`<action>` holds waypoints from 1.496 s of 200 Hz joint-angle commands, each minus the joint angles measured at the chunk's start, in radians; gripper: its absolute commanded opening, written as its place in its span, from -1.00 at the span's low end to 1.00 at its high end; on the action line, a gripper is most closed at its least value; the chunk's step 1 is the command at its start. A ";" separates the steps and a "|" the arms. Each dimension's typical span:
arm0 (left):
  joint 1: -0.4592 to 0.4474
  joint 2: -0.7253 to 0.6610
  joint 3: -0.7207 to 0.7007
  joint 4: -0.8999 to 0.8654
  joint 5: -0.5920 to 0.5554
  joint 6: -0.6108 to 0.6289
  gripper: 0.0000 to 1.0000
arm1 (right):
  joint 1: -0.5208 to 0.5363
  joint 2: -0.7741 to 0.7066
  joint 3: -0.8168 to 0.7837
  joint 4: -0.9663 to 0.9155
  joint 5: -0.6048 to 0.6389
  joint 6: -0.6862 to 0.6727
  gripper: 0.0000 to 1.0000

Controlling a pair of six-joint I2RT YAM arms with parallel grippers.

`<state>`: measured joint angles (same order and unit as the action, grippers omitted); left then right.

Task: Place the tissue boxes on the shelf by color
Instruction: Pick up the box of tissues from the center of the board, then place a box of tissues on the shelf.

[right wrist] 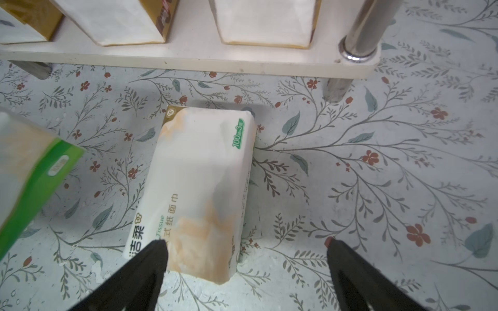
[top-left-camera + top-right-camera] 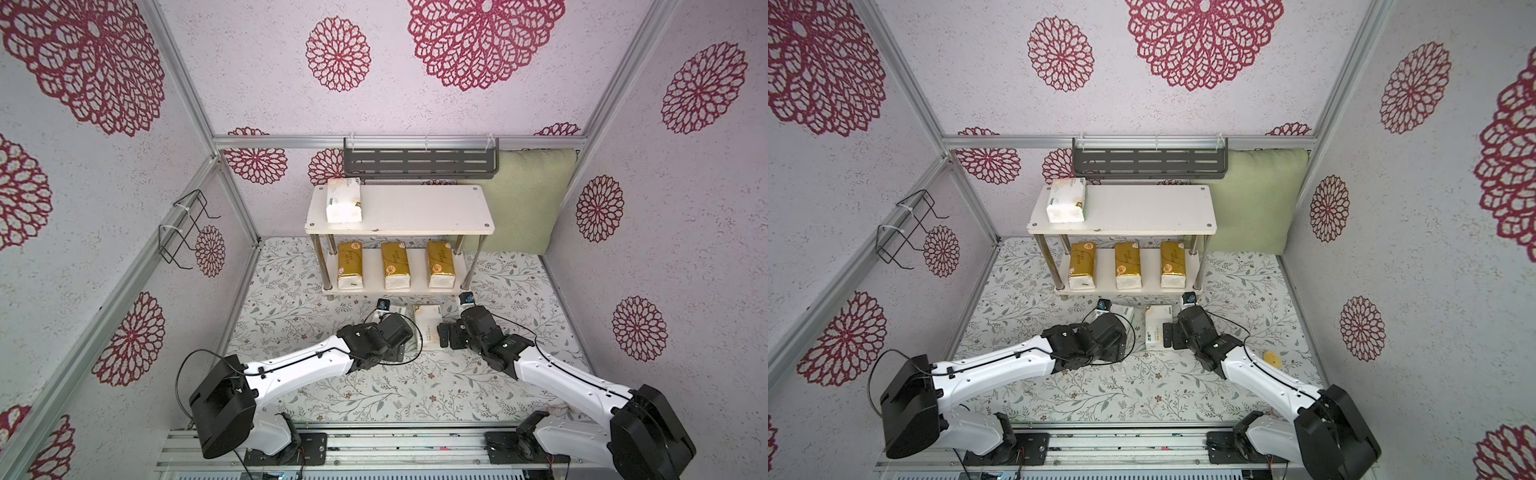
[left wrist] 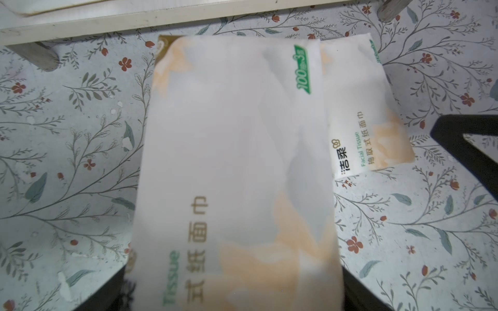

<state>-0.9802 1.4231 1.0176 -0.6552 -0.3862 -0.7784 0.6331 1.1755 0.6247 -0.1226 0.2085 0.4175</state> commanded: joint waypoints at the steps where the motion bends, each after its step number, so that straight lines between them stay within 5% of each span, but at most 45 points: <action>1: -0.014 -0.075 0.074 -0.047 0.010 0.029 0.76 | -0.015 -0.030 0.035 -0.012 0.028 -0.023 0.98; 140: -0.025 -0.150 0.501 -0.161 0.030 0.191 0.74 | -0.035 -0.036 0.058 -0.015 0.008 -0.035 0.98; 206: -0.016 0.045 0.788 -0.185 -0.110 0.336 0.77 | -0.035 -0.048 0.064 -0.028 0.008 -0.037 0.98; 299: 0.174 0.331 1.147 -0.198 -0.028 0.384 0.77 | -0.035 -0.066 0.029 -0.026 -0.008 -0.026 0.98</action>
<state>-0.8486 1.7149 2.0850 -0.8608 -0.4297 -0.4149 0.6025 1.1404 0.6544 -0.1410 0.2058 0.4004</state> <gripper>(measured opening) 0.887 0.991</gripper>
